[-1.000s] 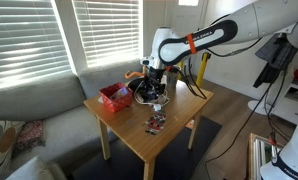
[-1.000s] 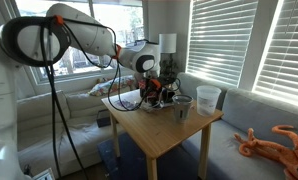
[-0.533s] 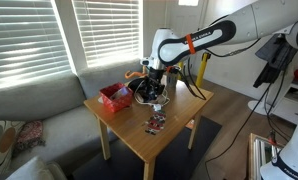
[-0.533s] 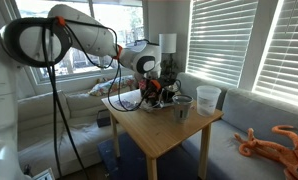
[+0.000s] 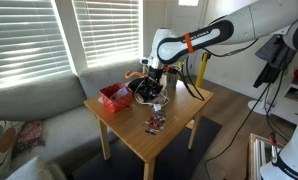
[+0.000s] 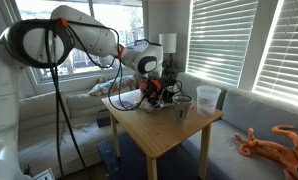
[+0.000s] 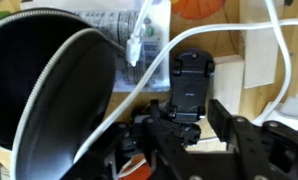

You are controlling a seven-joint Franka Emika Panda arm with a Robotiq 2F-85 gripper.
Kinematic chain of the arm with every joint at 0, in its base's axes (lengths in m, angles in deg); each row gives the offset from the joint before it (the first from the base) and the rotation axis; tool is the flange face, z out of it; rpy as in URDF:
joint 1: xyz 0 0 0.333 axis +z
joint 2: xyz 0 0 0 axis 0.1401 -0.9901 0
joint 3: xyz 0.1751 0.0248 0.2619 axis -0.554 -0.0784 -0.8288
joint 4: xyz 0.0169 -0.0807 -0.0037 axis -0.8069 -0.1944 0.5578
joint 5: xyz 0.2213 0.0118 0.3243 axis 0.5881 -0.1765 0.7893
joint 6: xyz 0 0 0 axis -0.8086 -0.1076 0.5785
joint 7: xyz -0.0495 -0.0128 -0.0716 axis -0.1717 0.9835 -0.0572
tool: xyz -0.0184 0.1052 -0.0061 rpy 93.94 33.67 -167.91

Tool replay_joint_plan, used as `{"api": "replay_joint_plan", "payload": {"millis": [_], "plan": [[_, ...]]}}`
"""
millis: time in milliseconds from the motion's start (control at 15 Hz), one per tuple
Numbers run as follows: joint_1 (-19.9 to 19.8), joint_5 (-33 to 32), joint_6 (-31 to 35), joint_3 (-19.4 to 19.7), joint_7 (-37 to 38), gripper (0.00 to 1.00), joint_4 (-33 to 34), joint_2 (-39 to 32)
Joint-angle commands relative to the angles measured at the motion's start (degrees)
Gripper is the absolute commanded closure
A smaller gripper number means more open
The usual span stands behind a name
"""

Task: Put the black object inside the silver cup

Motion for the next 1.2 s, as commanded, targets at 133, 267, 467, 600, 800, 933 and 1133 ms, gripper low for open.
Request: {"api": "replay_joint_plan", "payload": {"millis": [133,267,467,600,800,933,1133], "plan": [[-0.7,1.9,0.2,-0.8,2.1,0.5,2.5,-2.1],[-0.8,2.1,0.1,-0.9,2.6,0.54,2.9,-2.5],[-0.7,1.3,-0.2,-0.7,3.7,0.56,3.0,-2.9],[-0.6,0.9,-0.3,-0.6,4.1,0.56,2.9,-2.9],[-0.4,0.4,-0.2,-0.6,5.0,0.85,2.4,-2.0],[-0.3,0.3,-0.2,-0.7,5.0,0.88,1.9,-0.9],[-0.2,1.0,-0.3,-1.3,4.6,0.88,0.7,1.9]]}}
